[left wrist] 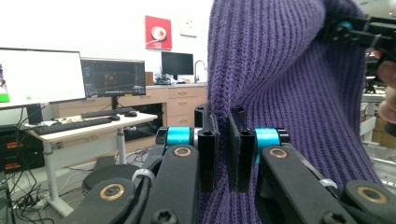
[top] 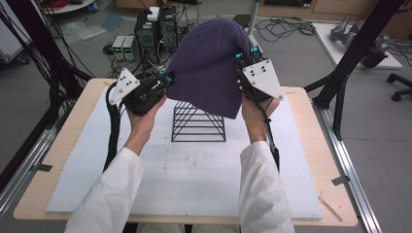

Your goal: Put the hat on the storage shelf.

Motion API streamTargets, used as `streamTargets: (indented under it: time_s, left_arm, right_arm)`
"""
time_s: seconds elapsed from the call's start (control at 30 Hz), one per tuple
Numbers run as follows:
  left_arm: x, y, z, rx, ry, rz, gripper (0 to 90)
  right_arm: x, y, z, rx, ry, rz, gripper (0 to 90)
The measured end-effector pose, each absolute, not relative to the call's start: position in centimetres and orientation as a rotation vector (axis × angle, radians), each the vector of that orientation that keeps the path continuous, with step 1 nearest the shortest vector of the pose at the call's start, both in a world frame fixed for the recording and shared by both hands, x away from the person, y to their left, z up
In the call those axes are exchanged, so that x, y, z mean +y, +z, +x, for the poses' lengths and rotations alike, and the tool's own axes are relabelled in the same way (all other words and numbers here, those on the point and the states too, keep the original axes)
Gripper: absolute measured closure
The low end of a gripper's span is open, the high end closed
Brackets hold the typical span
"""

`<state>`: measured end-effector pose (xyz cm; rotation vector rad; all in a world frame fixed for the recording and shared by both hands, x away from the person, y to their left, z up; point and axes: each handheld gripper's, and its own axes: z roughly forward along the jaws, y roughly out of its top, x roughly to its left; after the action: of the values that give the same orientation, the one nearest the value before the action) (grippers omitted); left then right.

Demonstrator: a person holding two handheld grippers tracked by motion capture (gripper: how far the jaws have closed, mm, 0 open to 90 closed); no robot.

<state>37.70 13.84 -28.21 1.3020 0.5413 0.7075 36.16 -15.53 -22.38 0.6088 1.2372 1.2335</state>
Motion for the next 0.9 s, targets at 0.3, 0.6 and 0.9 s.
streamTargets:
  time_s: [0.3,0.6,0.9]
  left_arm:
    - [12.1,-28.2,38.6,0.539,0.686,1.323,84.0]
    - [11.7,-29.9,39.0,0.568,0.698,1.361,83.6]
    - [11.8,-31.2,39.2,0.579,0.693,1.371,83.4]
  right_arm:
    - [-16.8,-22.3,38.4,1.244,1.185,0.674,78.7]
    - [-16.7,-23.8,39.4,1.293,1.112,0.691,77.9]
    - [-16.1,-24.9,40.1,1.303,1.075,0.685,77.5]
